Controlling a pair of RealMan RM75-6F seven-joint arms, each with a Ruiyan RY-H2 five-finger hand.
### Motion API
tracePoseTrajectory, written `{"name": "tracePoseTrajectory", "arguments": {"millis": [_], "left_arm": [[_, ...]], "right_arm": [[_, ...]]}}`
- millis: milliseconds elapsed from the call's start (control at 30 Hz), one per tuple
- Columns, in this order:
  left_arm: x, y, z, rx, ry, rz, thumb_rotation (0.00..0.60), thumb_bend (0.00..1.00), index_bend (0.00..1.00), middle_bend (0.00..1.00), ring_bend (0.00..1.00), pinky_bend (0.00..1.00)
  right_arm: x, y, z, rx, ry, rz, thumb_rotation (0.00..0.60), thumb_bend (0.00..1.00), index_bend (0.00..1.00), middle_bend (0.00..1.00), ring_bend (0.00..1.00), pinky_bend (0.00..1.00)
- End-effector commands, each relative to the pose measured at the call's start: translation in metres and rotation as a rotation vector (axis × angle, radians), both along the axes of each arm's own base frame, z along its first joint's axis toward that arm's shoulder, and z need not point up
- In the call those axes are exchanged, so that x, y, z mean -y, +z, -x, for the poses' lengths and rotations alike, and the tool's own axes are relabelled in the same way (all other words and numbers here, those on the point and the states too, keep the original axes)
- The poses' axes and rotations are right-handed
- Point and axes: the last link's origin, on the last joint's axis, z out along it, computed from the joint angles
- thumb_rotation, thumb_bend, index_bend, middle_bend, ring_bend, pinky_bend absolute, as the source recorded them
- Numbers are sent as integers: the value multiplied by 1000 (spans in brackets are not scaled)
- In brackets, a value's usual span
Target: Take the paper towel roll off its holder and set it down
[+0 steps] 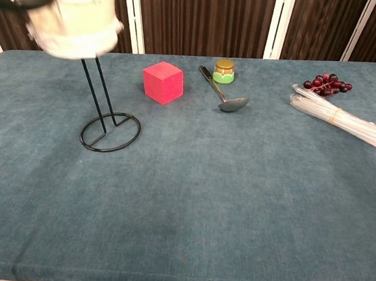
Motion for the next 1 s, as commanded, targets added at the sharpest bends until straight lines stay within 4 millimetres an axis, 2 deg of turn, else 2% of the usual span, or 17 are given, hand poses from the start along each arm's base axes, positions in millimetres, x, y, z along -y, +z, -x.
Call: {"name": "tracePoseTrajectory", "arguments": {"millis": [33, 233, 300, 400, 600, 700, 767, 867, 1000], "left_arm": [[-5, 35, -10, -21, 0, -64, 600, 340, 431, 378, 281, 474], [-2, 71, -13, -50, 10, -136, 600, 339, 431, 380, 282, 483], [8, 83, -17, -43, 3, -166, 600, 337, 431, 387, 289, 499], [15, 100, -9, -73, 38, -206, 600, 338, 431, 406, 309, 514], [38, 121, 26, -259, 153, -258, 600, 336, 437, 442, 351, 582], [55, 118, 49, -365, 229, -253, 600, 336, 442, 453, 364, 605], [67, 108, 66, -406, 286, -225, 600, 337, 442, 454, 365, 605], [82, 88, 84, -386, 333, -175, 600, 338, 442, 454, 365, 606], [97, 54, 99, -330, 361, -117, 600, 337, 442, 452, 365, 606]], "right_arm": [[0, -1, 0, -1, -2, -2, 600, 95, 0, 9, 0, 66], [1, -3, 1, -7, -10, -10, 600, 95, 0, 9, 0, 66], [2, -3, 1, -10, -13, -14, 600, 95, 0, 9, 0, 66], [2, -4, 2, -13, -18, -19, 600, 96, 0, 9, 0, 66], [3, -7, 2, -20, -24, -27, 600, 95, 0, 9, 0, 66], [4, -8, 3, -25, -26, -32, 600, 95, 0, 9, 0, 66], [4, -9, 3, -28, -28, -36, 600, 95, 0, 9, 0, 66], [6, -11, 4, -32, -31, -40, 600, 95, 0, 9, 0, 66], [7, -12, 5, -35, -38, -46, 600, 95, 0, 9, 0, 66]]}}
